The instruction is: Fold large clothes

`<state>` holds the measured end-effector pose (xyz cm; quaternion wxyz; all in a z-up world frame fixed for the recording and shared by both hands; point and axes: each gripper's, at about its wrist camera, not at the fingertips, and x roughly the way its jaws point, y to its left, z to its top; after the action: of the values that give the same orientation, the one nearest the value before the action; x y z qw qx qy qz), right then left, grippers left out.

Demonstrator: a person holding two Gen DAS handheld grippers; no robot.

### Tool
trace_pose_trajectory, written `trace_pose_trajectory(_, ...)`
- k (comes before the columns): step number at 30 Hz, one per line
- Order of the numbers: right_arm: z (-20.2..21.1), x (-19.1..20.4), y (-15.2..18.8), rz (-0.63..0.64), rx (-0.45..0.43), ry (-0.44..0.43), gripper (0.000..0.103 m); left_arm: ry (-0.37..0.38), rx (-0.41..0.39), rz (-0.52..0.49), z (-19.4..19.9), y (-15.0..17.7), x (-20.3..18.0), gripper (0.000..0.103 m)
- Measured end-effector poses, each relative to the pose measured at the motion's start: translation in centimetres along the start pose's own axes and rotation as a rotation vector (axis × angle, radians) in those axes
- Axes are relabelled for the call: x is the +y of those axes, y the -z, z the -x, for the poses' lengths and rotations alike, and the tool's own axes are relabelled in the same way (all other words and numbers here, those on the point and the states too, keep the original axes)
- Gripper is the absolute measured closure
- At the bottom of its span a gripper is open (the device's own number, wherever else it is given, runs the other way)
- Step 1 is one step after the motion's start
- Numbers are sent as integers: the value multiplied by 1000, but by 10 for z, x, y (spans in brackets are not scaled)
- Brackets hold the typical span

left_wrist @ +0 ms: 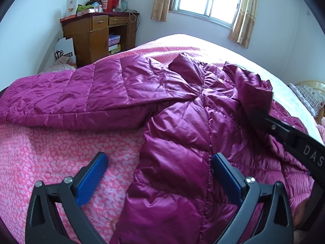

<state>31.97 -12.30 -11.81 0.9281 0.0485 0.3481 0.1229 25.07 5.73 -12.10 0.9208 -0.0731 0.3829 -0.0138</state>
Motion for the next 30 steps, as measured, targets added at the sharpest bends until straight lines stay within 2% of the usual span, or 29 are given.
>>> trace_pose_trajectory(3,-16,5,2,-22,73,-104,94,0,-1,0,0,0,0,0)
trace_pose_trajectory(6,-40,8,9,-37,202,-116,82,4,-1,2,0,0,1,0)
trace_pose_trajectory(7,-41,8,10,-48,203,-131,74,6,-3,4,0,0,1,0)
trace_pose_trajectory(8,-38,7,10,-65,200,-161,56,7,-4,4,1,1,1,0)
trace_pose_trajectory(10,-33,5,8,-116,204,-229,38,8,-5,5,1,1,1,0)
trace_pose_trajectory(12,-15,5,1,-138,155,-277,38,7,-5,5,1,1,1,0)
trace_pose_trajectory(14,13,-2,-7,-136,50,-296,38,7,-5,5,1,1,1,0)
trace_pose_trajectory(16,39,-17,-14,-134,-29,-223,39,7,-4,4,1,1,2,0)
trace_pose_trajectory(18,61,-42,-20,-153,-90,-108,41,6,-5,4,1,1,2,0)
trace_pose_trajectory(19,70,-57,-22,-163,-108,-51,54,2,-4,2,1,1,1,0)
trace_pose_trajectory(20,76,-74,-25,-176,-116,20,63,-1,-4,0,1,1,1,0)
trace_pose_trajectory(21,81,-98,-24,-209,-117,119,64,-4,-3,-1,0,1,1,0)
trace_pose_trajectory(23,85,-141,-20,-281,-116,255,64,-12,-1,-6,-1,1,-1,0)
trace_pose_trajectory(24,82,-160,-14,-315,-98,296,64,-16,0,-9,-1,1,-1,0)
trace_pose_trajectory(26,72,-194,1,-401,-40,315,64,-26,3,-15,-3,1,-3,0)
trace_pose_trajectory(28,48,-217,21,-481,42,250,64,-32,5,-18,-4,1,-5,0)
trace_pose_trajectory(30,41,-206,37,-419,-6,255,63,-40,10,-22,-5,1,-6,0)
